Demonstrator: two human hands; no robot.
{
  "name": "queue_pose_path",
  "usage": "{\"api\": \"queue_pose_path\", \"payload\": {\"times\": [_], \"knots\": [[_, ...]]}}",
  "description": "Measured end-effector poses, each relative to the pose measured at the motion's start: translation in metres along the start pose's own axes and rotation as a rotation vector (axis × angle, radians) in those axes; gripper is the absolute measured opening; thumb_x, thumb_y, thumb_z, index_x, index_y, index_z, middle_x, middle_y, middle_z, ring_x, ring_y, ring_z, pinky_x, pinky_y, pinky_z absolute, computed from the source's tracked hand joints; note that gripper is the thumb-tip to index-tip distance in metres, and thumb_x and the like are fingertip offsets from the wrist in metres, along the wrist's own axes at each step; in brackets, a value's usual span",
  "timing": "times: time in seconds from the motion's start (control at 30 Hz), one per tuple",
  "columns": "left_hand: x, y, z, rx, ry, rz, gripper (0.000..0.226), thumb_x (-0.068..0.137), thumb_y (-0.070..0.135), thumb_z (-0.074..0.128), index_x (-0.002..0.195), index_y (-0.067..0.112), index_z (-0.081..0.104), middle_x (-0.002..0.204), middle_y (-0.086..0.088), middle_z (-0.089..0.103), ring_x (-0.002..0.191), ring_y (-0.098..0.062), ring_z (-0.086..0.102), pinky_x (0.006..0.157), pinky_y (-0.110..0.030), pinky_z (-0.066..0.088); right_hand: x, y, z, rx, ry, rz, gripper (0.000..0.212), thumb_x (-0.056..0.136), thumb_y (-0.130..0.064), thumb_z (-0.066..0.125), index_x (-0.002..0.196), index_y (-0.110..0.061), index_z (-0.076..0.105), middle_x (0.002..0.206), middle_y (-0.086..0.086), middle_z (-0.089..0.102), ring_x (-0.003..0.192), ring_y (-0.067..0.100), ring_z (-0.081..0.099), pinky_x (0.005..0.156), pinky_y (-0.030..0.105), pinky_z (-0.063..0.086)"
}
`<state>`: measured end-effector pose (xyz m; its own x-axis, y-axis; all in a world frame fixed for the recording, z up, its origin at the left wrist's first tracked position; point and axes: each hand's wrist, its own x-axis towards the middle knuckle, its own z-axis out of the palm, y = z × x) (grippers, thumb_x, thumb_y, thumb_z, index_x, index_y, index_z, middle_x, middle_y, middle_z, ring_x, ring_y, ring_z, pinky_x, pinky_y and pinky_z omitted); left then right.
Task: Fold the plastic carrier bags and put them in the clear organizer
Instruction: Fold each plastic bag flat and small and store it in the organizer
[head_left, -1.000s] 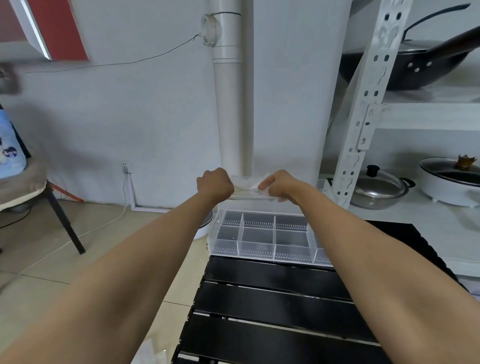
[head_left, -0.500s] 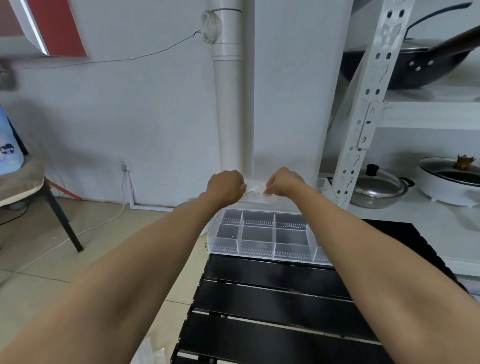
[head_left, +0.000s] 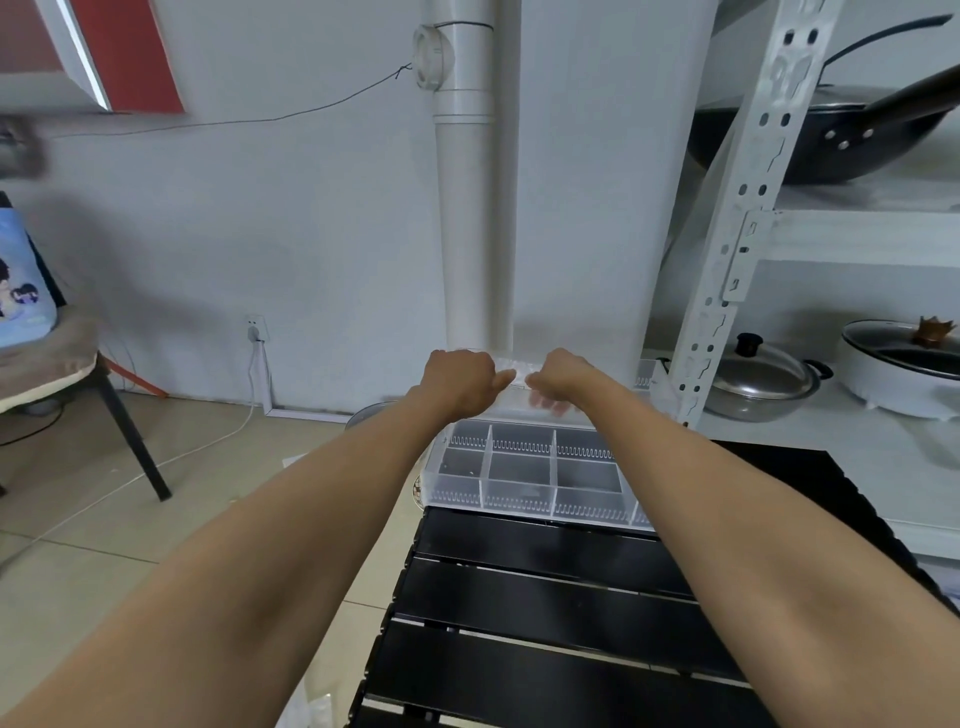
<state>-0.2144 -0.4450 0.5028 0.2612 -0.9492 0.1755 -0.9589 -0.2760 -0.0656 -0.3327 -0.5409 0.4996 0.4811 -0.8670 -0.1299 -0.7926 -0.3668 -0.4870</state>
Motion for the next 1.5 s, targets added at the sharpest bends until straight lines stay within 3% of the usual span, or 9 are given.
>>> {"api": "queue_pose_path", "payload": {"times": [0.13, 0.43, 0.57, 0.67, 0.8, 0.97, 1.13, 1.4, 1.5], "knots": [[-0.001, -0.003, -0.004, -0.096, -0.026, -0.028, 0.056, 0.101, 0.05, 0.023, 0.081, 0.008, 0.055, 0.087, -0.008, 0.06, 0.076, -0.024, 0.046, 0.087, -0.039, 0.039, 0.0, -0.002, 0.004, -0.007, 0.004, -0.003, 0.027, 0.094, -0.025, 0.048, 0.08, -0.01, 0.066, 0.08, 0.005, 0.068, 0.076, 0.026, 0.07, 0.087, 0.04, 0.055], [-0.009, -0.003, -0.005, -0.1, -0.097, 0.038, 0.057, 0.101, 0.052, 0.017, 0.063, 0.016, 0.038, 0.084, -0.009, 0.061, 0.084, -0.026, 0.054, 0.093, -0.042, 0.037, 0.002, -0.005, 0.007, -0.085, -0.005, -0.002, 0.026, 0.093, -0.028, 0.045, 0.095, -0.01, 0.064, 0.094, 0.008, 0.066, 0.087, 0.029, 0.065, 0.093, 0.042, 0.049], [-0.011, -0.005, -0.004, -0.169, -0.18, 0.012, 0.057, 0.1, 0.054, 0.014, 0.081, 0.013, 0.049, 0.092, -0.008, 0.062, 0.103, -0.028, 0.056, 0.11, -0.054, 0.022, 0.001, -0.006, 0.008, -0.085, -0.021, -0.008, 0.033, 0.096, -0.035, 0.041, 0.096, -0.01, 0.063, 0.099, 0.008, 0.066, 0.091, 0.029, 0.064, 0.095, 0.044, 0.048], [-0.013, -0.009, -0.001, -0.215, -0.203, -0.002, 0.062, 0.099, 0.056, 0.014, 0.095, 0.012, 0.057, 0.099, -0.006, 0.062, 0.103, -0.028, 0.055, 0.107, -0.054, 0.024, 0.001, -0.006, 0.007, -0.092, -0.021, -0.016, 0.034, 0.095, -0.036, 0.041, 0.096, -0.01, 0.063, 0.1, 0.009, 0.067, 0.091, 0.03, 0.064, 0.096, 0.045, 0.047], [-0.021, -0.015, 0.0, -0.326, -0.049, 0.025, 0.048, 0.102, 0.048, 0.022, 0.073, 0.016, 0.044, 0.086, -0.004, 0.055, 0.087, -0.026, 0.053, 0.101, -0.051, 0.034, -0.016, -0.013, 0.002, -0.127, 0.06, -0.019, 0.027, 0.098, -0.031, 0.039, 0.1, -0.013, 0.059, 0.098, 0.006, 0.062, 0.091, 0.028, 0.056, 0.092, 0.038, 0.04], [-0.051, -0.033, -0.006, -0.529, 0.155, 0.039, 0.035, 0.1, 0.035, 0.042, 0.115, 0.012, 0.063, 0.123, -0.009, 0.057, 0.112, -0.024, 0.054, 0.096, -0.035, 0.041, -0.043, -0.034, 0.003, -0.254, 0.277, -0.086, 0.022, 0.096, -0.02, 0.041, 0.077, -0.015, 0.052, 0.081, 0.003, 0.057, 0.082, 0.028, 0.053, 0.085, 0.04, 0.033], [-0.095, -0.047, -0.013, -0.604, 0.23, 0.002, 0.027, 0.095, 0.018, 0.052, 0.12, 0.015, 0.061, 0.126, -0.005, 0.054, 0.112, -0.019, 0.054, 0.089, -0.024, 0.037, -0.092, -0.07, 0.018, -0.432, 0.466, -0.301, 0.027, 0.098, -0.014, 0.04, 0.084, -0.016, 0.063, 0.093, 0.005, 0.059, 0.088, 0.026, 0.057, 0.083, 0.041, 0.042], [-0.221, -0.066, -0.039, -0.835, 0.248, -0.214, 0.029, 0.093, 0.015, 0.051, 0.122, 0.015, 0.057, 0.125, -0.003, 0.052, 0.103, -0.017, 0.058, 0.092, -0.036, 0.047, -0.18, -0.12, 0.078, -0.275, 0.319, -0.505, 0.034, 0.102, -0.019, 0.036, 0.1, -0.008, 0.068, 0.104, 0.011, 0.057, 0.089, 0.029, 0.06, 0.065, 0.032, 0.04], [-0.269, -0.081, -0.043, -0.852, 0.237, -0.259, 0.023, 0.094, 0.012, 0.05, 0.115, 0.011, 0.06, 0.112, 0.003, 0.055, 0.096, -0.015, 0.056, 0.079, -0.025, 0.045, -0.211, -0.141, 0.111, -0.204, 0.256, -0.571, 0.035, 0.101, -0.019, 0.036, 0.089, -0.008, 0.068, 0.092, 0.008, 0.06, 0.08, 0.025, 0.06, 0.06, 0.031, 0.044]]}}
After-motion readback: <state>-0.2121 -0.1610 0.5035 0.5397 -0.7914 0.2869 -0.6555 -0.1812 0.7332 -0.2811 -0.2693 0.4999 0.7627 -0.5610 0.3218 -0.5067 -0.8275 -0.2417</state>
